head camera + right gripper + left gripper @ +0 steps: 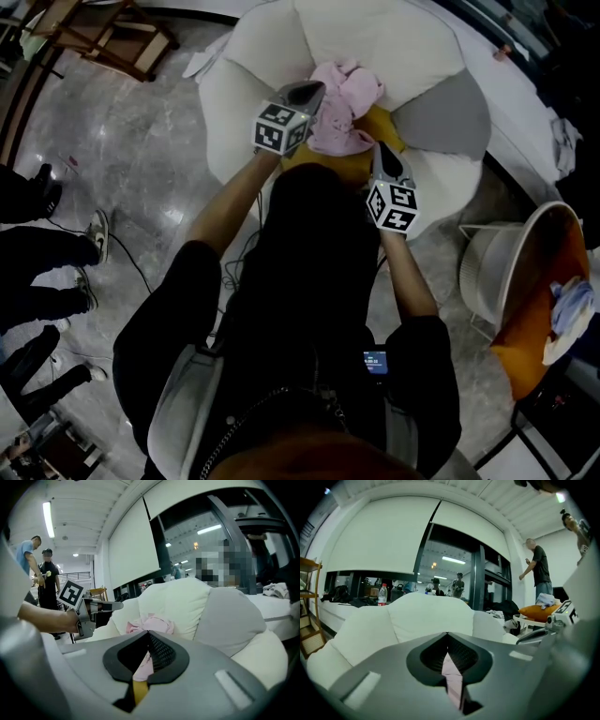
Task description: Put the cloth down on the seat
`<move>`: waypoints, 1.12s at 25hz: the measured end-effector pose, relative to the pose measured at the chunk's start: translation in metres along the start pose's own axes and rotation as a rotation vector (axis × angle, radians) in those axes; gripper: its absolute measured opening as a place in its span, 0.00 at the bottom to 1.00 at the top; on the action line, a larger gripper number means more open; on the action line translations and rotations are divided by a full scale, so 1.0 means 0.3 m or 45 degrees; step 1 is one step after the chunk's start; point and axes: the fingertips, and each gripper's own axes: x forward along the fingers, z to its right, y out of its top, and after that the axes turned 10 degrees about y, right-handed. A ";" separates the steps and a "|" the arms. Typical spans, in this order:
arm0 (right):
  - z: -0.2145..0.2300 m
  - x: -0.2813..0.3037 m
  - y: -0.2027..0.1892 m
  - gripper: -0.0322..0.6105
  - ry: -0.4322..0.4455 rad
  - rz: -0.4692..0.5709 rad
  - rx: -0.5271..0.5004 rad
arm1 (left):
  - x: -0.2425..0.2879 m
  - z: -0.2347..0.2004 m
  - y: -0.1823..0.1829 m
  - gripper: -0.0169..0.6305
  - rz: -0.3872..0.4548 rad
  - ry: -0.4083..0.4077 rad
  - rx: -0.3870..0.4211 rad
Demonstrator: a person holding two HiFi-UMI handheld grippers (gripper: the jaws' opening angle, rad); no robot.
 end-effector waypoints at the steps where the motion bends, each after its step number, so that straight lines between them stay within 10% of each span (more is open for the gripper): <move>1: 0.001 -0.005 -0.009 0.05 -0.003 -0.002 0.003 | -0.001 0.009 -0.014 0.04 -0.003 -0.003 0.002; 11: -0.064 -0.060 0.068 0.05 -0.009 -0.073 0.036 | -0.058 0.051 0.086 0.04 -0.061 -0.039 0.002; 28: -0.415 -0.349 0.940 0.05 0.040 -0.134 0.052 | -0.437 0.118 0.897 0.04 -0.175 -0.011 -0.066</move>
